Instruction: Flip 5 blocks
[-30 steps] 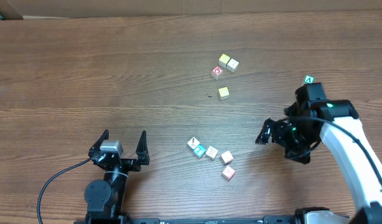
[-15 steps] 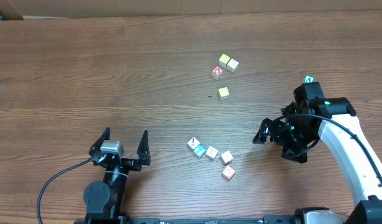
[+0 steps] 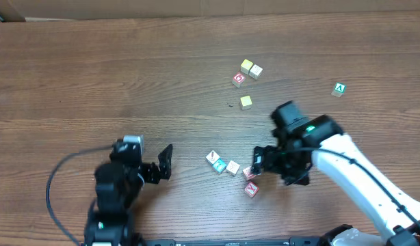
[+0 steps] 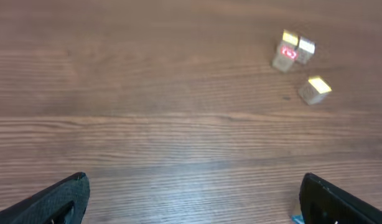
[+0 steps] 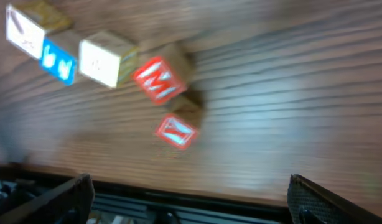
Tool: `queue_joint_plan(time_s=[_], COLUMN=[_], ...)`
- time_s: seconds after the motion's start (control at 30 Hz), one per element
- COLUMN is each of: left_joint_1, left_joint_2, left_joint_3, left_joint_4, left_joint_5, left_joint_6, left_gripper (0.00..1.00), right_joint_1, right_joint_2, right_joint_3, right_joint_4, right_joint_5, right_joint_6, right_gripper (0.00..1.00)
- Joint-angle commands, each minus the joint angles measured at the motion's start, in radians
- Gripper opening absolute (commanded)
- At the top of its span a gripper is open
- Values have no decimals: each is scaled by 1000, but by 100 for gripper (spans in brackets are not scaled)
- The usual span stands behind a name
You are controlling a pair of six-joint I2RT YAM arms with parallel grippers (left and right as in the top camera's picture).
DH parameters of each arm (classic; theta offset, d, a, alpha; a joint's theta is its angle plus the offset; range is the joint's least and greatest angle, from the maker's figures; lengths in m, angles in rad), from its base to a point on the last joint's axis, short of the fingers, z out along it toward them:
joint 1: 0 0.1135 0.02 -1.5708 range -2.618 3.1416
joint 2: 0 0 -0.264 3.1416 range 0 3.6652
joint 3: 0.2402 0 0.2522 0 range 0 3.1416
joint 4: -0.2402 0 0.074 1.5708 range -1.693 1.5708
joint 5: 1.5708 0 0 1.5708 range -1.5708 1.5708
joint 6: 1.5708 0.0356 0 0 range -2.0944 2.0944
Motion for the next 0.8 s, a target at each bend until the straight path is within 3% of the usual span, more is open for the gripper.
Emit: queue_joint_plan(time_s=[0.0,0.23,0.3,0.57,0.77], left_joint_1=[-2,-79,-88,-89,-141], left_joint_2=[194,525,588,684,764], left_joint_3=[172,428,463,472,472], left_joint_4=[-75,-254,-262,-261,-262], left_joint_5=[104,204,275,407,449], left_joint_6=[24,18,3,-63,-112], left_gripper=[100,100,100,100,100], right_joint_1=[100,229,253,245,234], right_joint_2=[-10,-10,-10,-10,-10], right_joint_3=[21,-6,-40,-212,-215], right_joint_4=[28,109,137,200,200], right_joint_5=[35,36,35,102,144], right_joint_6=[239,284,291,523,568], right_gripper=[100,100,93,89,89])
